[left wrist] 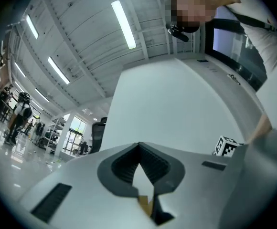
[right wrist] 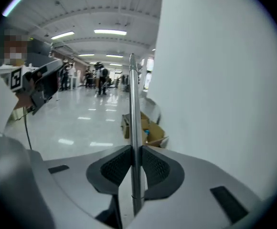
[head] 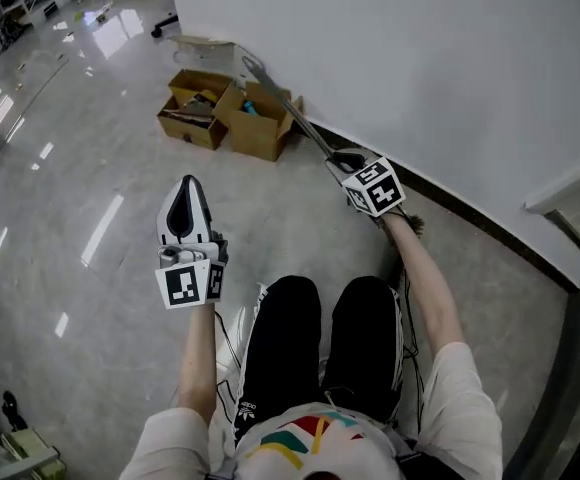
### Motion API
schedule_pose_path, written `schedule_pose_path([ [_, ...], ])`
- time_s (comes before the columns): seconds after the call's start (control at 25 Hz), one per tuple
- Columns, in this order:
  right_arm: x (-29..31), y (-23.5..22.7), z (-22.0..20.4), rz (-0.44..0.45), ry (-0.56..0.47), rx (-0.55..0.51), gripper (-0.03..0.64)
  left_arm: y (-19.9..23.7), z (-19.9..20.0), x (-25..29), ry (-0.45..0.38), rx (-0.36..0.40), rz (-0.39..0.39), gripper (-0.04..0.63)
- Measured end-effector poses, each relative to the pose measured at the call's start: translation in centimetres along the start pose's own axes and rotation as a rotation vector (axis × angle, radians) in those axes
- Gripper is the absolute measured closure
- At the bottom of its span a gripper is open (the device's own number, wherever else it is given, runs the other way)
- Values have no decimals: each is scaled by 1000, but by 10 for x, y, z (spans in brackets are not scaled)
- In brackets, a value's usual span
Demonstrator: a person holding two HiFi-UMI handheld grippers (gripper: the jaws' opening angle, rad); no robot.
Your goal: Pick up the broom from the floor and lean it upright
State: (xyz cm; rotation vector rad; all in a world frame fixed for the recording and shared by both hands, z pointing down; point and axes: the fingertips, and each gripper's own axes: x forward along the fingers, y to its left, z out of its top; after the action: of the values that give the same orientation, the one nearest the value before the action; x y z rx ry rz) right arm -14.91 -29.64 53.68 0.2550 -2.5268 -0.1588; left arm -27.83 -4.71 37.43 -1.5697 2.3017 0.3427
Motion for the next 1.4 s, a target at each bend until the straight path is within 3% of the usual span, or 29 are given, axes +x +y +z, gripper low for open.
schedule_pose_path([
  [0.24,-86,-128,-19,-383,-169,331,532,-85,-36,55,23,-141,-140,551],
  [0.4,-147,-194,-43,-619,-277,513,532,-148,-56,86,37,-147,-276,551],
  [0.6,-194,-244,-71,-810,-370,657,532,-194,-78,84,113,-158,-350,551],
  [1.0,-224,-278,-51,-925,-455,643,532,-199,-101,67,111,-146,-383,551],
  [1.16,-213,-281,-49,-894,-412,646,532,-192,-96,60,115,-155,-362,551],
  [1.4,-212,-288,-42,-918,-357,563,531,-191,-88,62,106,-122,-376,551],
])
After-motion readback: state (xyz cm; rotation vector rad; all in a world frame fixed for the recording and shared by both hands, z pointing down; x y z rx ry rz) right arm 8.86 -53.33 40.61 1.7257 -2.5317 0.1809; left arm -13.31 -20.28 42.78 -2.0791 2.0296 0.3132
